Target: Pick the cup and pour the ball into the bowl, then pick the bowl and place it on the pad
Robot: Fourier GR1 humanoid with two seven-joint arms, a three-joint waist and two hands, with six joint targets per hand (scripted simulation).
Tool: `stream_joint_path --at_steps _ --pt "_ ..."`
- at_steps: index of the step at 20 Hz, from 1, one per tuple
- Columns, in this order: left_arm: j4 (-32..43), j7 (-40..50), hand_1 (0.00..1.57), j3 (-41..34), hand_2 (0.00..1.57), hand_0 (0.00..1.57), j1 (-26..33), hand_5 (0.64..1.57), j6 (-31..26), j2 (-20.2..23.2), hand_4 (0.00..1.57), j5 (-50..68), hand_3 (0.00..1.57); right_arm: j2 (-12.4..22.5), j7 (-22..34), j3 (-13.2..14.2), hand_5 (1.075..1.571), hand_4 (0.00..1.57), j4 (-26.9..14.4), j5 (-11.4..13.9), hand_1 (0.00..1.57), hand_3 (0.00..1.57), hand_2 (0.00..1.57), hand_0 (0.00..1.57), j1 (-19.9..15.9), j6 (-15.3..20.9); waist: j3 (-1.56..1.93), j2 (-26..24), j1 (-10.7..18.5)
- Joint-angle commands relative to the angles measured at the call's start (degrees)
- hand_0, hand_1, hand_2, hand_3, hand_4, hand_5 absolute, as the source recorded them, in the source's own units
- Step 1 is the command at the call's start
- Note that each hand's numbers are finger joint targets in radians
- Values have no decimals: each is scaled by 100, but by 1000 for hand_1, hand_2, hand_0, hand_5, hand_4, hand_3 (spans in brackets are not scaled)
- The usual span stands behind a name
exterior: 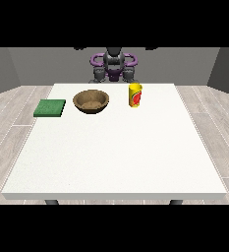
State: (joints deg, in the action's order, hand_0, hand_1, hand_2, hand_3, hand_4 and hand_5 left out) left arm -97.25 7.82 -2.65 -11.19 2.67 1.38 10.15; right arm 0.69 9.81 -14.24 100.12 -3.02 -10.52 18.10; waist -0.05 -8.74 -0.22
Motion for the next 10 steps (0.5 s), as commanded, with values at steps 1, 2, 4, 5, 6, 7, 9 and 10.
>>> stream_joint_path --at_steps 1,2,4,5,6,7,9,10 --pt "-208 6 0 -7 0 0 -177 1567 126 10 0 -23 0 -65 284 -166 1566 821 583 179 0 476 352 0 46 61 5 239 -112" --pt "226 -146 0 -376 0 0 -542 1566 3 201 0 157 0 -66 591 -415 1566 812 540 316 0 504 381 0 -500 536 3 430 -183" --pt "-74 87 0 37 0 0 -726 1564 250 1 0 -88 0 -67 2 63 1565 807 95 187 0 529 333 0 -558 197 6 637 12" --pt "243 -653 0 -39 0 0 -476 1564 -56 4 0 -58 0 -67 -128 31 1566 807 24 374 0 443 247 0 -713 373 4 896 2" --pt "318 -714 0 -80 0 0 -768 1562 31 2 0 -116 0 -68 -168 160 1566 802 -135 285 0 455 194 0 -996 186 4 1228 18" --pt "502 -826 0 -73 0 0 -655 1560 -101 57 0 -115 0 -68 31 202 1568 791 -102 421 0 559 365 0 -1074 241 4 1181 -46" --pt "702 -1404 0 30 0 0 -498 1555 -138 -46 0 -306 0 -54 -15 313 1569 766 -277 477 0 766 418 0 -1295 271 3 1487 24" --pt "595 -1725 0 431 0 0 -251 1547 30 -131 0 -403 0 183 -198 709 1570 745 -409 305 0 733 430 0 -1435 112 4 1637 76"
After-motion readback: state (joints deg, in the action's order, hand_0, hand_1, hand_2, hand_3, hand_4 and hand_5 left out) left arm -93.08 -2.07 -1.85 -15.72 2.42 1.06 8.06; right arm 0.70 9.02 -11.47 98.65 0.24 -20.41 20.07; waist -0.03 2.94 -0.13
